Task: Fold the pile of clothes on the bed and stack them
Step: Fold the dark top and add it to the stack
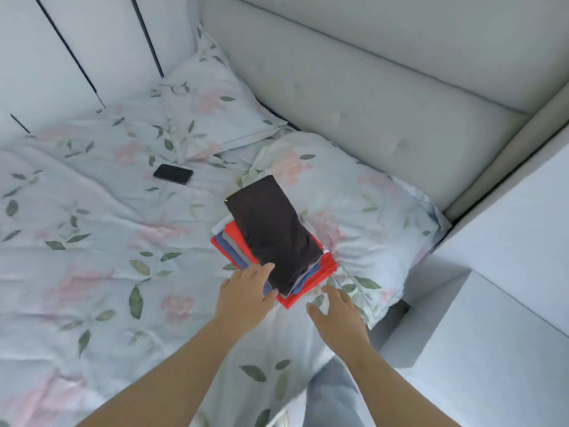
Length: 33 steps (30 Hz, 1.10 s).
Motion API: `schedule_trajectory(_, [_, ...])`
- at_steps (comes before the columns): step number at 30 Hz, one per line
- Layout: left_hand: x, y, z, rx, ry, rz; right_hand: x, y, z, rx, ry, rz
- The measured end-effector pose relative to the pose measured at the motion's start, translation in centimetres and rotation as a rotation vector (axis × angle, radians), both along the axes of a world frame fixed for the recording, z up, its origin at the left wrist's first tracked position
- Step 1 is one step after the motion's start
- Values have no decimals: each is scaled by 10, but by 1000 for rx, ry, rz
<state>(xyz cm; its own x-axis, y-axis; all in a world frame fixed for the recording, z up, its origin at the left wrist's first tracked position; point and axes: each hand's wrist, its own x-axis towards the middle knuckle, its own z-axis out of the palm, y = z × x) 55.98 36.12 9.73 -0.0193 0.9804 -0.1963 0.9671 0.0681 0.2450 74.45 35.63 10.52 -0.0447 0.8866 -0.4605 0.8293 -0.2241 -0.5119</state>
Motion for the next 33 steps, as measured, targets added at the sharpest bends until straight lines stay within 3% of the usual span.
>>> schedule_trajectory(4, [2, 69, -13, -42, -20, 164, -4, 78, -24, -126, 167, -46])
schedule_trajectory(7, [-2, 111, -23, -77, -20, 235, -12, 122, -40, -240, 185, -95])
schedule_trajectory(12, [-16, 177, -47, -103, 107, 234, -39, 159, -74, -466, 295, -396])
schedule_trajectory(18, [-48, 249, -79, 7, 154, 94, -56, 178, -125, -490, 338, -592])
schedule_trajectory(22, [-75, 282, -103, -225, 55, 85, -49, 185, -144, -463, 356, -621])
schedule_trajectory(24, [-85, 284, -117, -346, 1, 137, -46, 189, -146, -447, 277, -575])
schedule_trajectory(26, [-87, 277, -130, -349, -6, 186, -44, 197, -146, -424, 137, -496])
schedule_trajectory(30, [-77, 262, -138, -151, 52, 275, -48, 217, -137, -125, -142, -195])
schedule_trajectory(33, [-64, 244, -140, 1, -84, 575, -65, 234, -138, 94, -152, 87])
